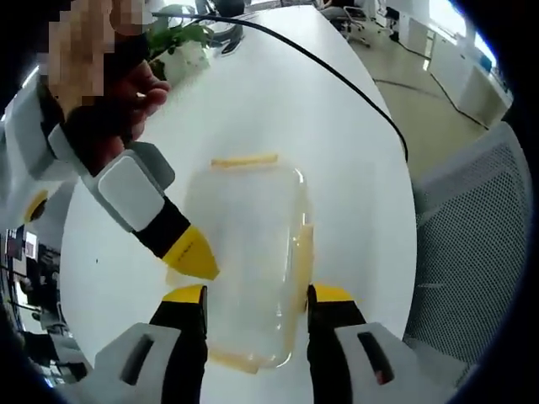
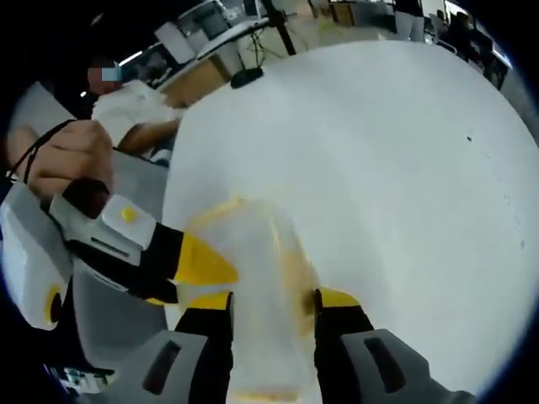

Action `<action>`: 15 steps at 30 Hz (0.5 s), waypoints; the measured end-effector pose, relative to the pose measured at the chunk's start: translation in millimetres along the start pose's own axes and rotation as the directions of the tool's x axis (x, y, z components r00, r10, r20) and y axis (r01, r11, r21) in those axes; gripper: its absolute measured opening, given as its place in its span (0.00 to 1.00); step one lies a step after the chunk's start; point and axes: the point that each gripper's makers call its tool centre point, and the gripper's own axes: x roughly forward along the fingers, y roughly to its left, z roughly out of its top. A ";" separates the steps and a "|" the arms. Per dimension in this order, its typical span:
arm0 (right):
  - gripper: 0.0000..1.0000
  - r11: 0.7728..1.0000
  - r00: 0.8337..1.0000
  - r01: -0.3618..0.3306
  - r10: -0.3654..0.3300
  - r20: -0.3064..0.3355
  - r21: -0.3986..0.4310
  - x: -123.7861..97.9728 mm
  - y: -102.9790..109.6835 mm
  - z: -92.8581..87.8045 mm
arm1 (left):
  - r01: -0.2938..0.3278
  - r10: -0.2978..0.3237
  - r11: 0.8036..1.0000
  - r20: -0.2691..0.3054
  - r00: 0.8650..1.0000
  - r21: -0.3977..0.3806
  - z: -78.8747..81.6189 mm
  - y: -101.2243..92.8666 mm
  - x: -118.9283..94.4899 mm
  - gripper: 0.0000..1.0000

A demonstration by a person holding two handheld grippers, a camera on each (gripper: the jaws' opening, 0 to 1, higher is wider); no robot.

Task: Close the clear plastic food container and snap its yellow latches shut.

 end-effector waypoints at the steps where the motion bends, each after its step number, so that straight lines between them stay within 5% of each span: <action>1: 0.34 0.997 1.000 -0.018 0.018 -0.009 -0.074 -0.6 -2.5 1.5 | -0.003 0.003 1.000 0.001 1.000 0.003 0.6 0.5 0.2 0.46; 15: 0.32 0.999 0.999 -0.041 0.041 0.007 -0.024 0.0 0.7 0.3 | -0.031 0.031 1.000 -0.030 0.999 -0.001 0.1 1.7 1.4 0.44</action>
